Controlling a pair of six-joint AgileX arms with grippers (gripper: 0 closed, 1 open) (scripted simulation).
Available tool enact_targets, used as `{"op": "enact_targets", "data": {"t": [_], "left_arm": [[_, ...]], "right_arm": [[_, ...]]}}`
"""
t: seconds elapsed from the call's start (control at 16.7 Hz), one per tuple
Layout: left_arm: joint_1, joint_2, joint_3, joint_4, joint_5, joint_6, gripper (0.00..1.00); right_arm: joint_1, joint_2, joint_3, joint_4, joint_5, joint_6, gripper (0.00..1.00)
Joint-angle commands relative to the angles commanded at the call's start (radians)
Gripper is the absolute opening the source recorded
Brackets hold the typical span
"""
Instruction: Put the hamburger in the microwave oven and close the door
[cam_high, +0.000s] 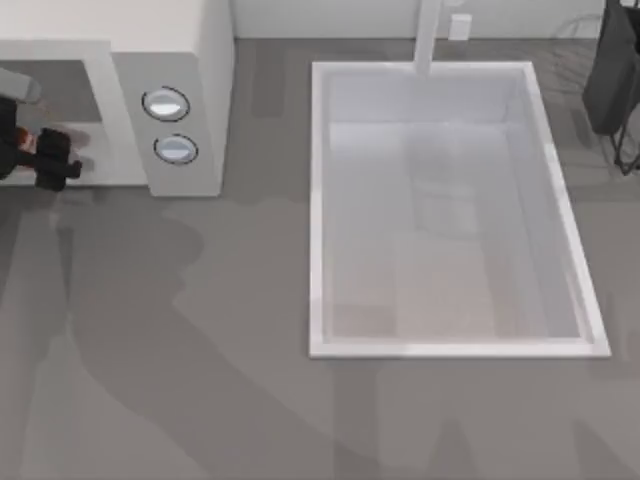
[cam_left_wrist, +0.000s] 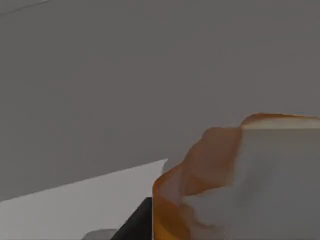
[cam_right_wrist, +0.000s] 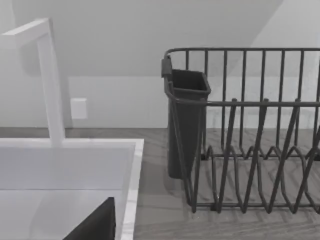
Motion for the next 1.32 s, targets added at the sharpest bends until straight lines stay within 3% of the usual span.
{"op": "enact_targets", "data": {"t": [0.24, 0.48, 0.96, 1.32], "left_arm": [[0.014, 0.004, -0.136, 0.285, -0.007, -0.182, 0.00], [0.027, -0.001, -0.207, 0.407, -0.020, -0.270, 0.00], [0.027, 0.022, -0.173, 0.401, -0.030, -0.266, 0.00], [0.016, 0.163, 0.119, 0.299, -0.051, -0.294, 0.00]], "right_arm": [[0.000, 0.000, 0.000, 0.000, 0.000, 0.000, 1.00], [0.000, 0.000, 0.000, 0.000, 0.000, 0.000, 1.00], [0.000, 0.000, 0.000, 0.000, 0.000, 0.000, 1.00], [0.000, 0.000, 0.000, 0.000, 0.000, 0.000, 1.00]]}}
